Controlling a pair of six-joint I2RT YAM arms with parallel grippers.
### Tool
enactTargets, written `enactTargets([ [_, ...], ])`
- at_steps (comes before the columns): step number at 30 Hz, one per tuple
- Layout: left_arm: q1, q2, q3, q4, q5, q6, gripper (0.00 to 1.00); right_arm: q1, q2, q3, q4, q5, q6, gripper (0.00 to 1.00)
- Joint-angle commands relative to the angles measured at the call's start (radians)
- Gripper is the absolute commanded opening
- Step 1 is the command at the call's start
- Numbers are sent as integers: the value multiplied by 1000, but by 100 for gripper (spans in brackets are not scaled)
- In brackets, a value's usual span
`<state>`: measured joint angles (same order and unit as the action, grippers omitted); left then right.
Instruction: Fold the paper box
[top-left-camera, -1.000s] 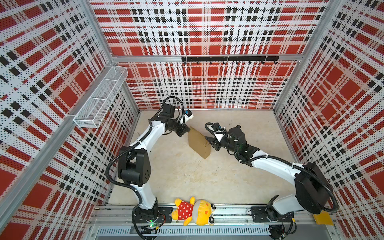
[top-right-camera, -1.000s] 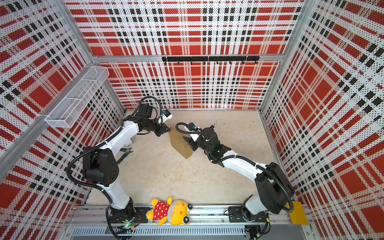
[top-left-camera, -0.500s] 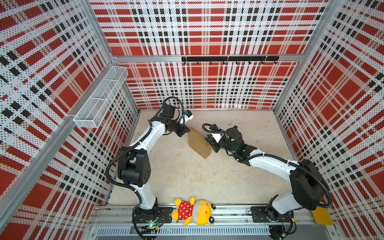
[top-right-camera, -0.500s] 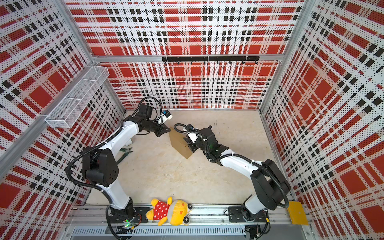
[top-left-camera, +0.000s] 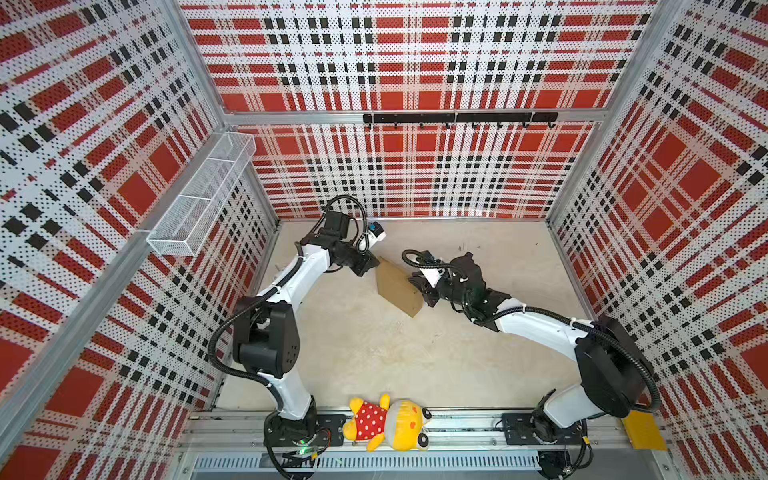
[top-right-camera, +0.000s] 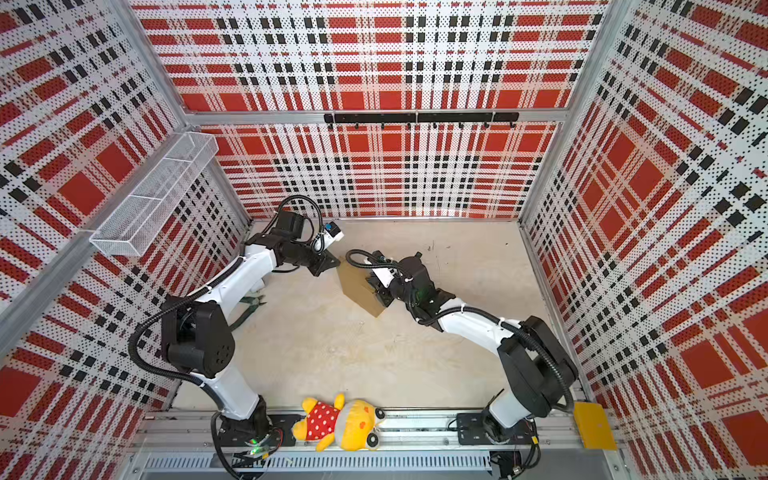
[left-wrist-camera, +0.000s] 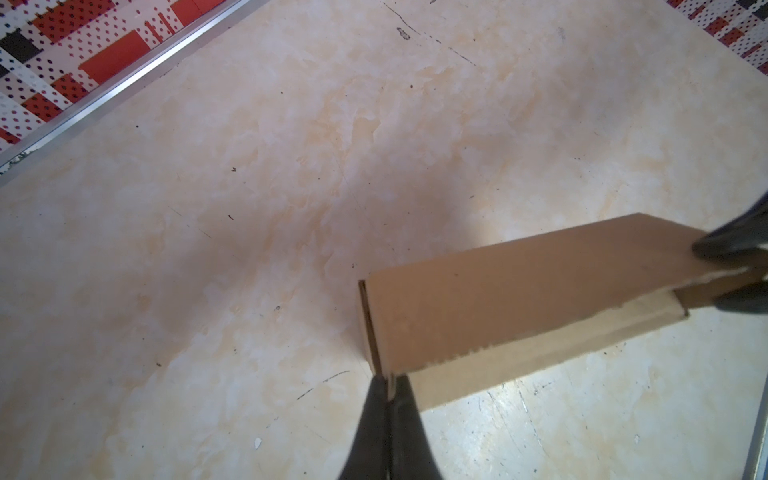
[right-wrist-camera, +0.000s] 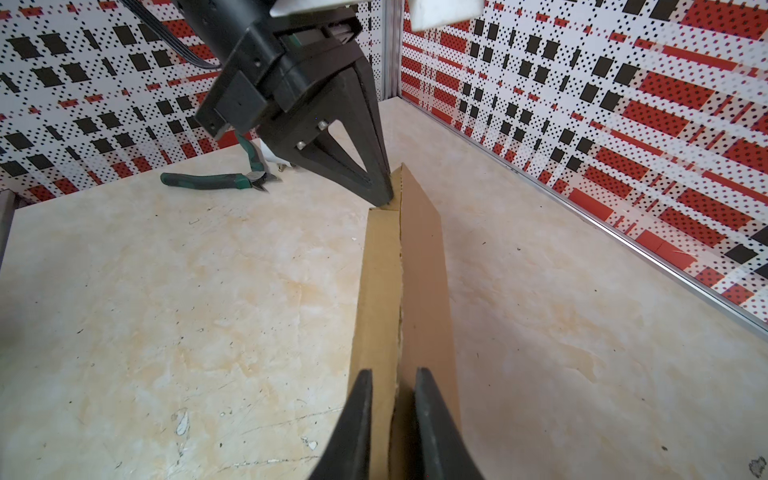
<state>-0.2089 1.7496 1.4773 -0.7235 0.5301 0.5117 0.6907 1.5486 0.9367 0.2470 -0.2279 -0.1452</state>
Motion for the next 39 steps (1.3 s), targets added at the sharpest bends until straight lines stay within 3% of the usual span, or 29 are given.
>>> enactTargets([
  [1, -1, -44, -31, -45, -4, -16, 8, 2, 27, 17, 6, -8, -19, 20],
  [13, 27, -121, -37, -28, 29, -62, 29, 1, 50, 26, 2, -1, -30, 19],
  [19, 38, -147, 3, -44, 45, -80, 34, 2, 63, 37, 7, -12, -33, 19],
  [27, 19, -49, 103, -49, 53, -163, 36, 2, 69, 37, 11, -14, -34, 20],
  [39, 3, 37, 116, -60, -27, -158, 36, 4, 58, 28, 9, -10, -42, 20],
])
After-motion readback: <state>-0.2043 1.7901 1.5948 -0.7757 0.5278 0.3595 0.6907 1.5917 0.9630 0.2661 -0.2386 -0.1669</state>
